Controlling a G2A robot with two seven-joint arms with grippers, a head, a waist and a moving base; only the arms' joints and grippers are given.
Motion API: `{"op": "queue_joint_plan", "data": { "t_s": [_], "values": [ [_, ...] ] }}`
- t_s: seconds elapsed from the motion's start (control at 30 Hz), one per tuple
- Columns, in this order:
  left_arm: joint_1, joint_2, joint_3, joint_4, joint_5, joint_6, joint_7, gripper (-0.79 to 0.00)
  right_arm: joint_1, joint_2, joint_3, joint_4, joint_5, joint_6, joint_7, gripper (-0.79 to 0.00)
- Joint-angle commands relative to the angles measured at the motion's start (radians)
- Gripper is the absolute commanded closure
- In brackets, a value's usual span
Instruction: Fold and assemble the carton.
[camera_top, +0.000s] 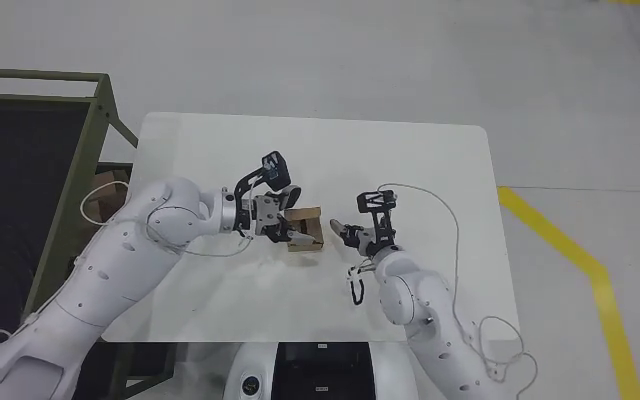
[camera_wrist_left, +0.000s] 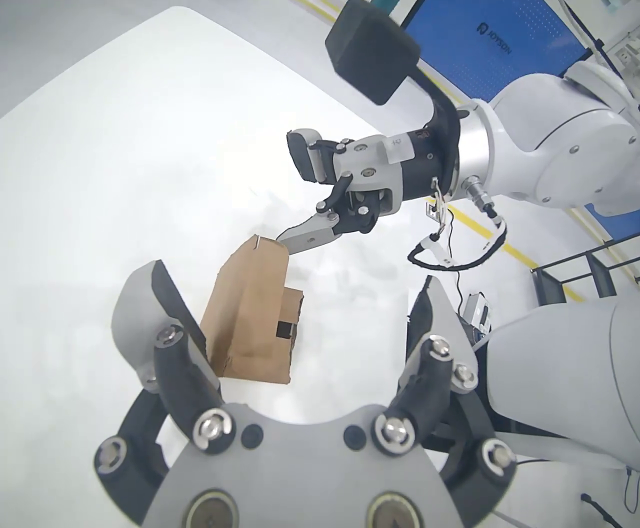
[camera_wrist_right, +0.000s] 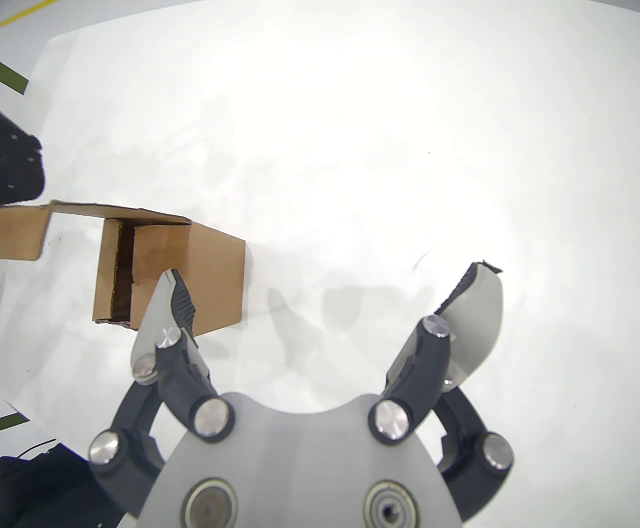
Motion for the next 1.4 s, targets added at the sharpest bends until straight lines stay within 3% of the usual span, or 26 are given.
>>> {"op": "queue_joint_plan", "data": {
  "t_s": [0.0,0.13,0.37,0.63,1.37],
  "values": [
    [-0.004,-0.001,0.004,0.006,-0.005,-0.012,-0.011,-0.785,-0.02,0.002,0.006,-0.019,-0.001,-0.005,-0.015,-0.785],
    [-0.013,-0.005,0.015,0.02,-0.021,-0.028,-0.029,-0.785,-0.055,0.007,0.02,-0.049,0.008,-0.051,-0.04,-0.785],
    [-0.034,-0.014,0.038,0.045,-0.047,-0.056,-0.065,-0.785,-0.086,0.024,0.032,-0.061,-0.003,-0.243,-0.052,-0.785],
    [-0.061,-0.025,0.07,0.063,-0.053,-0.071,-0.1,-0.785,-0.112,0.029,0.058,-0.075,0.07,-0.309,-0.107,-0.785],
    [-0.111,-0.048,0.128,0.132,-0.121,-0.101,-0.152,-0.785,-0.007,0.01,-0.038,0.02,-0.009,-0.181,-0.047,-0.785]
  ]
}}
